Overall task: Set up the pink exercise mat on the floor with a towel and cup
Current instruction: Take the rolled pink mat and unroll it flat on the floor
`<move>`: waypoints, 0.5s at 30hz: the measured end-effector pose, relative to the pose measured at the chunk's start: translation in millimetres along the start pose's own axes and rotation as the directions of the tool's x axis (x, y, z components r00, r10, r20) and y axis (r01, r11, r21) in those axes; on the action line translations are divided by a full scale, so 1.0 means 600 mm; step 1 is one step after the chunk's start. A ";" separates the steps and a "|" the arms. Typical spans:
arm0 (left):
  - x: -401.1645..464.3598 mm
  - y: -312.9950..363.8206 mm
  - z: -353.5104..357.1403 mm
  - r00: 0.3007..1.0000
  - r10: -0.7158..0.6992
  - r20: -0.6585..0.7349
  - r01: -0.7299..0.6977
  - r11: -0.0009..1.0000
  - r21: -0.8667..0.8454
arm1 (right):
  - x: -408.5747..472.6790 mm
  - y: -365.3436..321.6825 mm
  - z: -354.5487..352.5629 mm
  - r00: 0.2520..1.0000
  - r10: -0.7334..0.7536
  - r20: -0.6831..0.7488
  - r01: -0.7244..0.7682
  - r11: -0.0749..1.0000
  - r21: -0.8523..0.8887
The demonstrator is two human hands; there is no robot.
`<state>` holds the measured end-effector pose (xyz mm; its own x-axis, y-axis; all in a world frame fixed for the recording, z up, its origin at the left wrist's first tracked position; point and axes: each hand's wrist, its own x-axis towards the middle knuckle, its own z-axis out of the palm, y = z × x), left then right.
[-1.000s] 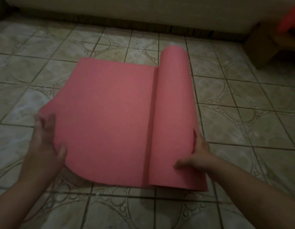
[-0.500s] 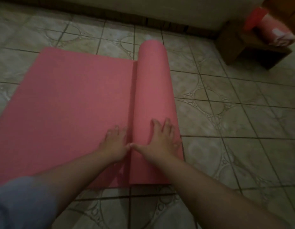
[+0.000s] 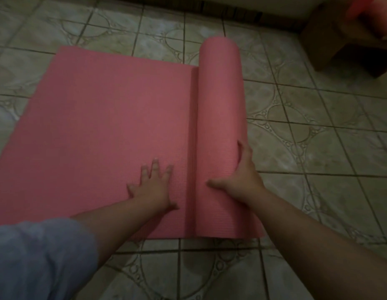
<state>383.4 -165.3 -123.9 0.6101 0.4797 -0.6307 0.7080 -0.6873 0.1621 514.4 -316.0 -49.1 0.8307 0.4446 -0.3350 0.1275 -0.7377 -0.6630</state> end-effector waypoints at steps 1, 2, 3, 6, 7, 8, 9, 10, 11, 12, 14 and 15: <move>0.001 -0.001 0.001 1.000 -0.004 -0.004 0.004 1.000 -0.001 | 0.000 -0.002 0.000 1.000 -0.003 0.011 0.003 1.000 0.009; 0.002 -0.004 0.002 1.000 -0.005 -0.007 0.005 1.000 -0.004 | -0.001 -0.005 0.002 1.000 -0.006 0.022 0.006 1.000 0.018; 0.003 -0.008 0.002 1.000 -0.005 -0.011 0.005 1.000 -0.009 | -0.002 -0.008 0.006 0.999 -0.011 0.032 0.010 1.000 0.030; 0.001 -0.033 0.001 0.999 -0.011 -0.032 0.010 1.000 -0.016 | -0.010 -0.025 0.023 0.999 -0.032 0.044 0.029 0.996 0.079; 0.000 -0.046 0.000 0.999 -0.018 -0.043 0.018 1.000 -0.012 | -0.015 -0.032 0.031 0.998 -0.034 0.052 0.030 0.996 0.090; -0.002 -0.061 0.000 0.998 -0.027 -0.056 0.027 1.000 -0.003 | -0.020 -0.041 0.040 0.997 -0.039 0.063 0.032 0.994 0.104; -0.003 -0.081 0.000 0.997 -0.035 -0.070 0.036 0.999 0.011 | -0.025 -0.049 0.050 0.996 -0.046 0.076 0.037 0.992 0.120; -0.004 -0.103 -0.001 0.996 -0.042 -0.079 0.044 0.999 0.025 | -0.030 -0.057 0.061 0.994 -0.055 0.091 0.043 0.989 0.138; -0.006 -0.127 -0.002 0.996 -0.047 -0.077 0.050 0.998 0.032 | -0.035 -0.064 0.072 0.992 -0.063 0.109 0.046 0.987 0.157; -0.010 -0.151 -0.004 0.996 -0.054 -0.068 0.056 0.998 0.029 | -0.041 -0.070 0.084 0.989 -0.070 0.130 0.047 0.984 0.173; -0.019 -0.194 -0.006 0.996 -0.074 -0.056 0.074 0.997 0.009 | -0.052 -0.077 0.102 0.981 -0.087 0.172 0.051 0.978 0.205; -0.023 -0.208 -0.005 0.995 -0.078 -0.055 0.079 0.997 0.006 | -0.055 -0.077 0.105 0.977 -0.092 0.191 0.049 0.975 0.219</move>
<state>287.6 -84.6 -132.9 0.5712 0.5613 -0.5989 0.7518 -0.6506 0.1073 447.1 -264.7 -49.9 0.6968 0.5995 -0.3938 0.0469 -0.5859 -0.8090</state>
